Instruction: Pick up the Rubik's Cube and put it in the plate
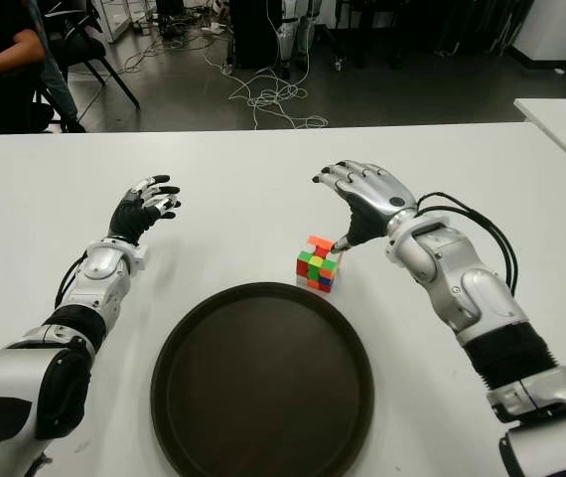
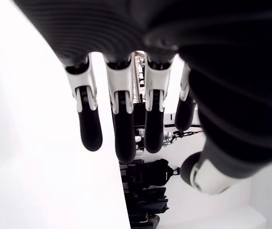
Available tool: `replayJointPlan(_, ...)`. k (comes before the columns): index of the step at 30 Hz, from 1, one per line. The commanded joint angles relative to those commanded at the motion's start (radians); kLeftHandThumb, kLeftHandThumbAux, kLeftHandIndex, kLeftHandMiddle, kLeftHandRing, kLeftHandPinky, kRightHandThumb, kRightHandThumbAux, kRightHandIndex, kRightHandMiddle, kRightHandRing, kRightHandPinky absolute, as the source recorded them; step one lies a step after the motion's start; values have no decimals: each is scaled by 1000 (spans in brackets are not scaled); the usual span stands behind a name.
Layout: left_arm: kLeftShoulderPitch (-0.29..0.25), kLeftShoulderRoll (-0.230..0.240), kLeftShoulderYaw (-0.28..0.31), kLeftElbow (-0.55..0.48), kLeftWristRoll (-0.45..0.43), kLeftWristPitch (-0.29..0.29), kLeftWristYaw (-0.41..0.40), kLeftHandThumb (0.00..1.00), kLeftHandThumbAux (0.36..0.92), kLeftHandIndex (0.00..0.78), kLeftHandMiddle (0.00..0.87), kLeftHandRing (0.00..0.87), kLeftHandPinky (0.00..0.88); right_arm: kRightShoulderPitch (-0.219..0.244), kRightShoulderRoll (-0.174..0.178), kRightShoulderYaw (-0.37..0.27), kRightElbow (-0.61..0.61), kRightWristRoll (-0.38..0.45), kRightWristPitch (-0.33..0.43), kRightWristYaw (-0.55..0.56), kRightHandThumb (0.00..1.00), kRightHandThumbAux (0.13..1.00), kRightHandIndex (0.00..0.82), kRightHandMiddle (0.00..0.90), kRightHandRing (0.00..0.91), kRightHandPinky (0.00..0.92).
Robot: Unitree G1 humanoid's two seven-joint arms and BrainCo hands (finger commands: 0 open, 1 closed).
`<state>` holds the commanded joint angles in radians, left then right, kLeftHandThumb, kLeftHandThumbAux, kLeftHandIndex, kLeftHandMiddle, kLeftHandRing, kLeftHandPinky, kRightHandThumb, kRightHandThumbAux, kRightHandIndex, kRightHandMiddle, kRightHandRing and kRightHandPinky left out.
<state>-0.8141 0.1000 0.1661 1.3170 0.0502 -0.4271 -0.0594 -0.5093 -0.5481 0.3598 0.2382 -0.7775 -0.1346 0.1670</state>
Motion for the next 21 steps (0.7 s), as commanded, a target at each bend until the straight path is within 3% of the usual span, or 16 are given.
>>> replayJointPlan(8,2,1,-5,0,5,-2,2,248,717,210,300,326,340,5,22,23,34,-15,-4,-25,0,817,0,0,0,7)
replayJointPlan(21,3,1,-13,-3,10,-15,6,246,736,219,305,330,342,-12,27,53,45,-11,-10,26,0,806,0,2,0,19)
